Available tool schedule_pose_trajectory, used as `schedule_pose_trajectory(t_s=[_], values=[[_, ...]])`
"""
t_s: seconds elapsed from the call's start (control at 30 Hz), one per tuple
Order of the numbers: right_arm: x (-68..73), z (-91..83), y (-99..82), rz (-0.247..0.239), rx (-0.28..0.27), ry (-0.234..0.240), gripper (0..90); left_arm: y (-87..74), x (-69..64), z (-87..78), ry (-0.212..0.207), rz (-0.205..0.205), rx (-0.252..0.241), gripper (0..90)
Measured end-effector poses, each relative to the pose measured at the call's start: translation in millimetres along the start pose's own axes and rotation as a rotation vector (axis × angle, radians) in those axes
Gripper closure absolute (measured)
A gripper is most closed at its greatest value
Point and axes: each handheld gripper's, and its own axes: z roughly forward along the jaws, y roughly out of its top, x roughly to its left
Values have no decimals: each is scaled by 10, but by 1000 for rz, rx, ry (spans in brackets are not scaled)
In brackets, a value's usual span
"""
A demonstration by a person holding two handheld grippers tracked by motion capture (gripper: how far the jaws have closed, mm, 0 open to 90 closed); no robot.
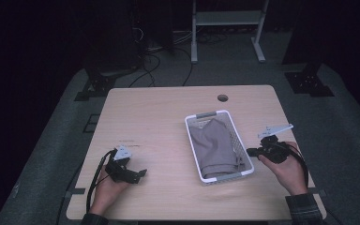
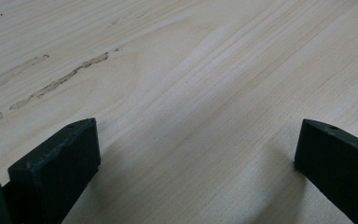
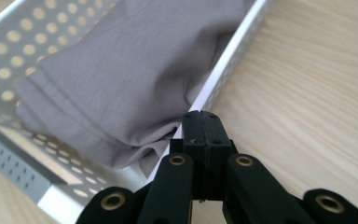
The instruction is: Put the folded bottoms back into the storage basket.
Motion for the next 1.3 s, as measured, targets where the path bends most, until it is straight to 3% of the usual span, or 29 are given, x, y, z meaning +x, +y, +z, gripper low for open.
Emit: schedule_pose_trajectory(t_s=[0.4,0.6,0.73,0.83,1.0,1.2,1.23,1.3], values=[[310,39,-17,-79,7,55,896,0,0,0,0,0,0,0],[386,66,-3,-92,7,77,896,0,1,0,0,1,0,0],[340,86,-26,-81,-10,49,865,0,0,0,-1,1,0,0],[223,112,-71,-29,-33,24,693,0,0,0,-1,1,0,0],[126,109,-94,-23,-92,-45,467,0,-1,0,-1,2,0,0],[38,153,-135,-13,-100,-125,388,-5,-2,-8,-4,9,1,0],[-8,196,-167,-2,-93,-156,377,-5,-2,-8,-4,9,2,0],[-30,221,-186,5,-93,-165,373,-5,-2,-8,-5,9,2,0]])
